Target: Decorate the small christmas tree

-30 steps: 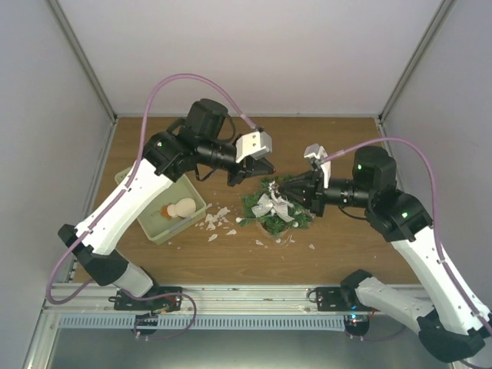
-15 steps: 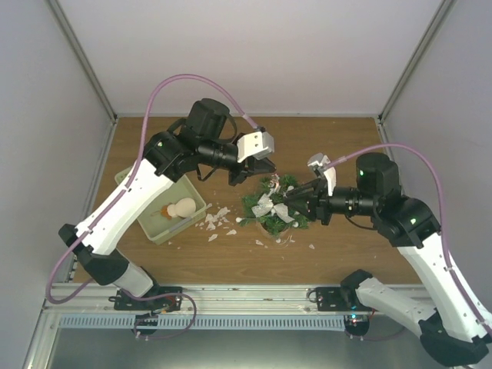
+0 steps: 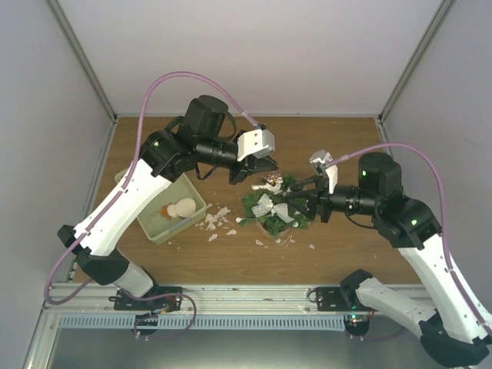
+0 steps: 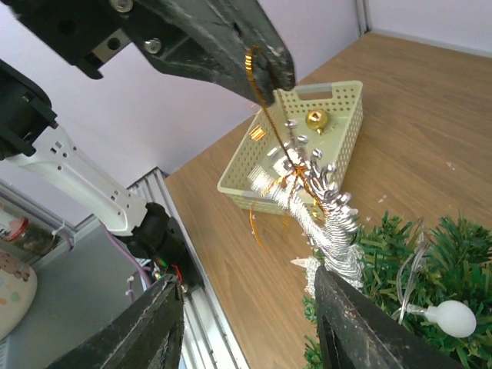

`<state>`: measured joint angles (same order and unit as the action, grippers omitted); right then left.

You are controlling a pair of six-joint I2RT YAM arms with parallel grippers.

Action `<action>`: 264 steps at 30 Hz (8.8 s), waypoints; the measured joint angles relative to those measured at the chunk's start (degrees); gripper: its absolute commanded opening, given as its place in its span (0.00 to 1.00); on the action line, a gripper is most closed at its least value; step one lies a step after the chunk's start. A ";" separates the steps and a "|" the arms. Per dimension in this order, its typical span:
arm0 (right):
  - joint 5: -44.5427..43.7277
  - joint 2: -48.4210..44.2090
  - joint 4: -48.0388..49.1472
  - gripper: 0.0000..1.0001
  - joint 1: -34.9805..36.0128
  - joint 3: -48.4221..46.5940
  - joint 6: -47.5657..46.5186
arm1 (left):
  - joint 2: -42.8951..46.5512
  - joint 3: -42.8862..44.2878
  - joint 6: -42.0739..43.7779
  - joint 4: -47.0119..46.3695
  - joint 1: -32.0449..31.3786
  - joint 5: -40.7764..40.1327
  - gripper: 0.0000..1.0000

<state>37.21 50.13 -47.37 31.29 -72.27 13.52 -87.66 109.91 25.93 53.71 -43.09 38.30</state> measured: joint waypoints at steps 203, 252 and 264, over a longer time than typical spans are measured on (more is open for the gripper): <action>-6.64 -11.78 -6.21 0.73 0.02 4.87 0.02 | 0.26 -16.04 28.59 -3.69 -10.36 -31.52 0.40; -42.38 9.20 15.41 1.00 -40.54 3.63 -10.97 | 14.60 -48.96 -11.67 -47.71 44.70 -22.16 0.99; -27.04 11.98 39.87 1.00 -47.98 24.02 -7.61 | 15.56 -56.87 -16.50 -60.76 44.76 -22.27 0.99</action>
<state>10.17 62.11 -7.51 -16.69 -48.25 5.91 -72.10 53.04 9.43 -7.05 1.67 16.03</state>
